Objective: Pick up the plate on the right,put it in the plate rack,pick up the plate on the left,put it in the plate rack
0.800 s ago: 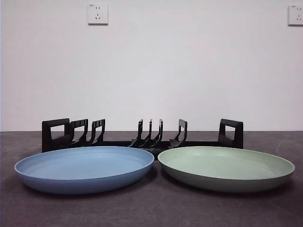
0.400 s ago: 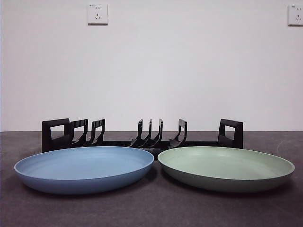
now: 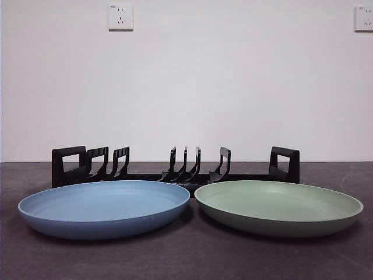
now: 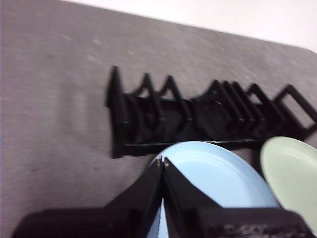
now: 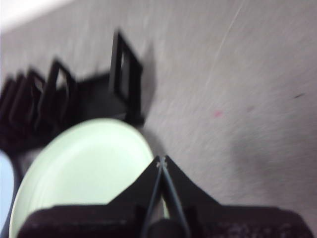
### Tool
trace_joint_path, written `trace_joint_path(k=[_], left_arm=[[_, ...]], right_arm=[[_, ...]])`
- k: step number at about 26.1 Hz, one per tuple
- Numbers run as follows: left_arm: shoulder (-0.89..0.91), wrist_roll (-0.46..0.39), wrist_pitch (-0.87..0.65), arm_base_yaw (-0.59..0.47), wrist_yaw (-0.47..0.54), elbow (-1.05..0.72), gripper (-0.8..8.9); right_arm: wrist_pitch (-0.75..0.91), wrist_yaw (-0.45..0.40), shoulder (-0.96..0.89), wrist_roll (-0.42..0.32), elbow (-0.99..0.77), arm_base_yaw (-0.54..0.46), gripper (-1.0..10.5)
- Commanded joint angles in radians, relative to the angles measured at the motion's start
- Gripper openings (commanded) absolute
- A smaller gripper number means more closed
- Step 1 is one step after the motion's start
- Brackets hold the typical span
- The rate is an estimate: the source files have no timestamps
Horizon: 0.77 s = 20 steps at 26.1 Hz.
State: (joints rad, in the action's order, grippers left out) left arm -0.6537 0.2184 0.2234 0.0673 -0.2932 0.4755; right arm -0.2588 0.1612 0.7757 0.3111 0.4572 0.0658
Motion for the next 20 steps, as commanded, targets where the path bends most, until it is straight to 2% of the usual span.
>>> trace_joint_path(k=[1, 7, 9, 10, 11, 12, 16, 20], left_arm=[[-0.121, -0.012, 0.006, -0.002, -0.08, 0.055, -0.08], [-0.35, -0.014, 0.01, 0.001, -0.24, 0.17, -0.02], [-0.404, -0.036, 0.016, 0.012, -0.266, 0.2, 0.14], [-0.419, -0.036, 0.016, 0.019, -0.263, 0.208, 0.82], [-0.431, -0.035, 0.015, 0.03, -0.259, 0.216, 1.98], [-0.439, -0.035, 0.011, 0.041, -0.257, 0.22, 2.73], [-0.443, -0.035, -0.033, 0.101, -0.255, 0.222, 2.93], [-0.443, -0.039, -0.024, 0.185, -0.179, 0.265, 2.93]], right_arm=[[-0.033, 0.076, 0.111, -0.068, 0.06, 0.0, -0.1], [-0.182, 0.194, 0.35, -0.166, 0.206, 0.0, 0.2], [-0.196, 0.203, 0.408, -0.178, 0.235, 0.0, 1.7], [-0.195, 0.203, 0.422, -0.179, 0.241, 0.0, 2.3], [-0.195, 0.203, 0.437, -0.18, 0.247, 0.0, 2.3], [-0.194, 0.203, 0.448, -0.182, 0.251, 0.0, 2.3], [-0.179, 0.201, 0.505, -0.191, 0.253, 0.001, 2.2], [-0.146, 0.204, 0.595, -0.197, 0.253, 0.002, 2.2]])
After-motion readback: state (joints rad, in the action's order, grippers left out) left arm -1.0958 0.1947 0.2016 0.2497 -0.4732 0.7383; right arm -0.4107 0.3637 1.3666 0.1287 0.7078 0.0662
